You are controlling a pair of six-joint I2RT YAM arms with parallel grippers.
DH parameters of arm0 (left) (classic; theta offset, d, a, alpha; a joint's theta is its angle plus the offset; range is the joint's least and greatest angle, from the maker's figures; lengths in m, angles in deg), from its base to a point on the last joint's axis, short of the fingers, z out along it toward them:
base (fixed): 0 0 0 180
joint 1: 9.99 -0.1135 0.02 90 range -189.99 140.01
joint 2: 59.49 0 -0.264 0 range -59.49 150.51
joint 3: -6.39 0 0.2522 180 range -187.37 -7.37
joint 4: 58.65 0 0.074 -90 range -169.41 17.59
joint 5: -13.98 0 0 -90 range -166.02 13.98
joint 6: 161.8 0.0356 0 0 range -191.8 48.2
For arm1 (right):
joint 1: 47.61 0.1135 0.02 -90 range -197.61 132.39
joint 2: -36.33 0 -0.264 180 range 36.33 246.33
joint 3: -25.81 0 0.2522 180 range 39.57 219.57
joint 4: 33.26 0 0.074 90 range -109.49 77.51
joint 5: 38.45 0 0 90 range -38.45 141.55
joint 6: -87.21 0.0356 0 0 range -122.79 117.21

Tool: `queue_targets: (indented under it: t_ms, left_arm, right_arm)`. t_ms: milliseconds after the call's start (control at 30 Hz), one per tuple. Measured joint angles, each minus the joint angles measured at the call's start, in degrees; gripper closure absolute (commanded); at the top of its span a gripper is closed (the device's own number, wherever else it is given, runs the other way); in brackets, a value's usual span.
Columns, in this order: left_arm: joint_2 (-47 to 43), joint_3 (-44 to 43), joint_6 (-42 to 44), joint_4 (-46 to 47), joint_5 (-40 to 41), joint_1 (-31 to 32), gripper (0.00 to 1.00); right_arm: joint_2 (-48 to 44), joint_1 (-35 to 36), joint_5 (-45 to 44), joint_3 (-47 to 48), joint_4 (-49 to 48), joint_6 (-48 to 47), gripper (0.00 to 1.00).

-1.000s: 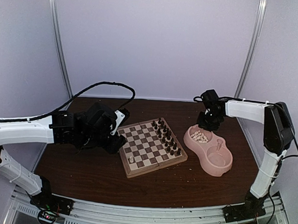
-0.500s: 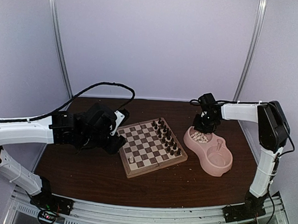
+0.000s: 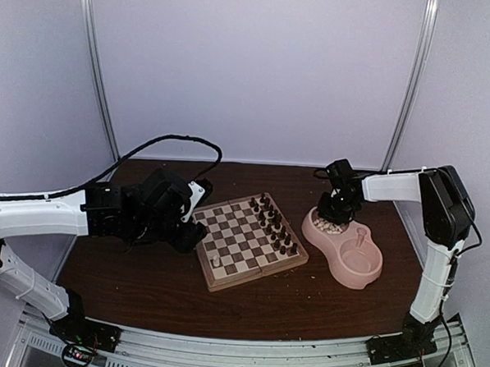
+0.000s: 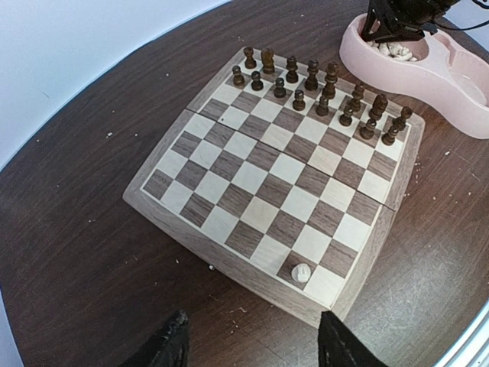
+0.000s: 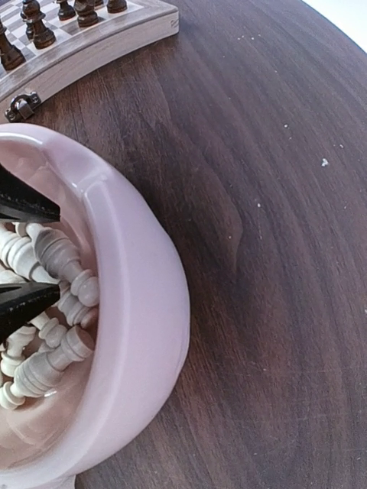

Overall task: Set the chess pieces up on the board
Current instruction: Pick up the chess pile from the storage box.

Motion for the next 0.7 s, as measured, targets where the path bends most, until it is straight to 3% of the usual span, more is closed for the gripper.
queue_targets:
  t_ms: [433, 700]
  left_arm:
    - [0.0, 0.0, 0.07, 0.0, 0.26, 0.0, 0.42]
    - [0.11, 0.0, 0.28, 0.0, 0.33, 0.0, 0.42]
  right_arm:
    - [1.27, -0.9, 1.6, -0.02, -3.63, 1.77, 0.71]
    - [1.29, -1.62, 5.51, -3.41, -11.08, 4.81, 0.72]
